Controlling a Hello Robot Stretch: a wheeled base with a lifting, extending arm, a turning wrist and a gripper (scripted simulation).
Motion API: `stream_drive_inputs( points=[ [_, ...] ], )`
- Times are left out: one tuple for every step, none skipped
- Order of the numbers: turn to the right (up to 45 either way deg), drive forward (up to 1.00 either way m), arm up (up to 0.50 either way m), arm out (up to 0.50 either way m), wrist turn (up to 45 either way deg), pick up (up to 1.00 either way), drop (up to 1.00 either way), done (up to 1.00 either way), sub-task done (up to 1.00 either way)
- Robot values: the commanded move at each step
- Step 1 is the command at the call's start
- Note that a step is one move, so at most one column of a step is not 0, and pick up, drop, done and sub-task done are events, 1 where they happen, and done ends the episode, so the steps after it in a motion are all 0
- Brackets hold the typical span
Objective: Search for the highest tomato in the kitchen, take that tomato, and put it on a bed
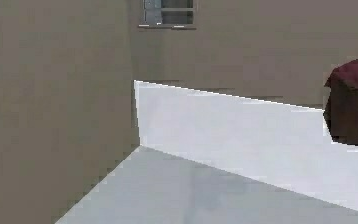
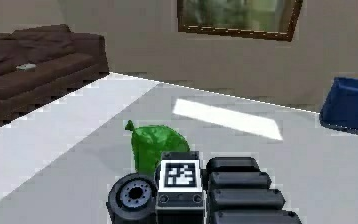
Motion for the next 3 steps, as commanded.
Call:
stream_drive_inputs(
  points=[
    [0.0, 1.0, 0.0, 0.0, 0.0, 0.0, 0.0, 0.0, 0.0],
    [0.0, 1.0, 0.0, 0.0, 0.0, 0.0, 0.0, 0.0, 0.0],
    [-3.0, 0.0, 0.0, 0.0, 0.0, 0.0, 0.0, 0.0, 0.0]
  ],
)
